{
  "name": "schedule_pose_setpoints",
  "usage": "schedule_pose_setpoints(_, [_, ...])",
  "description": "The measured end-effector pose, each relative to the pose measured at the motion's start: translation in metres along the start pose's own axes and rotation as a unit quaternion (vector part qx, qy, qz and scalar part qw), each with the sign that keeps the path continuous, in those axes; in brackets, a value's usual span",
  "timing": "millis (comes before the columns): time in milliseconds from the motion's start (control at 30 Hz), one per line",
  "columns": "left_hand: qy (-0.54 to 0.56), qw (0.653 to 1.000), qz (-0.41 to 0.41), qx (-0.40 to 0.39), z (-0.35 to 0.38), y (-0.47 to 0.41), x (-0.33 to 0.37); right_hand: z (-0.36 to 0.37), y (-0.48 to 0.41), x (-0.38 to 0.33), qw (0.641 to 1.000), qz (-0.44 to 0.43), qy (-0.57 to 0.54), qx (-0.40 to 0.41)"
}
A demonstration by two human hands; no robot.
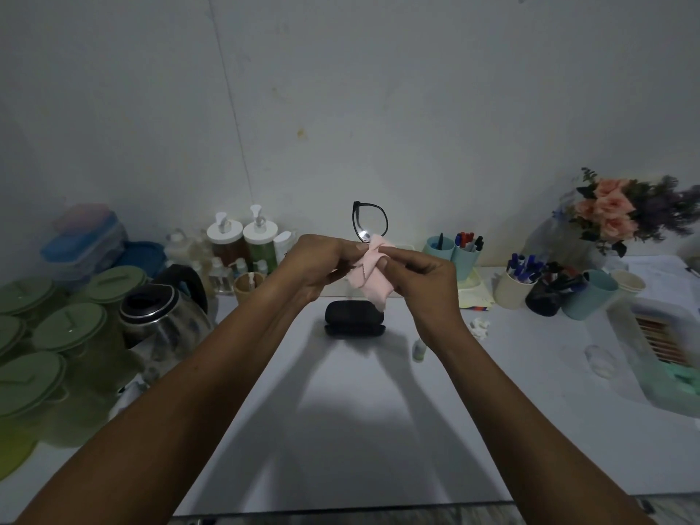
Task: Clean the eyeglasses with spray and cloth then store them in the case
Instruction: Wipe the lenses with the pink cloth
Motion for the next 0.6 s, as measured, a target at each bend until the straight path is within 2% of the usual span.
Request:
schedule_pose_setpoints(233, [0.0, 1.0, 0.009, 0.005, -0.0014, -0.0022, -0.0002, -0.0035, -0.0013, 0.0006, 0.997, 0.029, -0.065, 0.029])
schedule_pose_setpoints(600, [-0.038, 0.999, 0.005, -0.01, 0.0008, 0.0049, -0.003, 0.0028, -0.0003, 0.0041, 0.992, 0.072, -0.1, 0.014])
Point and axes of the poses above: each hand's wrist, its own y-axis away from the middle knuckle, its own z-axis out of the palm, x = y × z, the point moved 3 cm from there along -y, towards the middle knuckle, and after that the axes turned 14 degrees about -x, right-handed, at the moved point
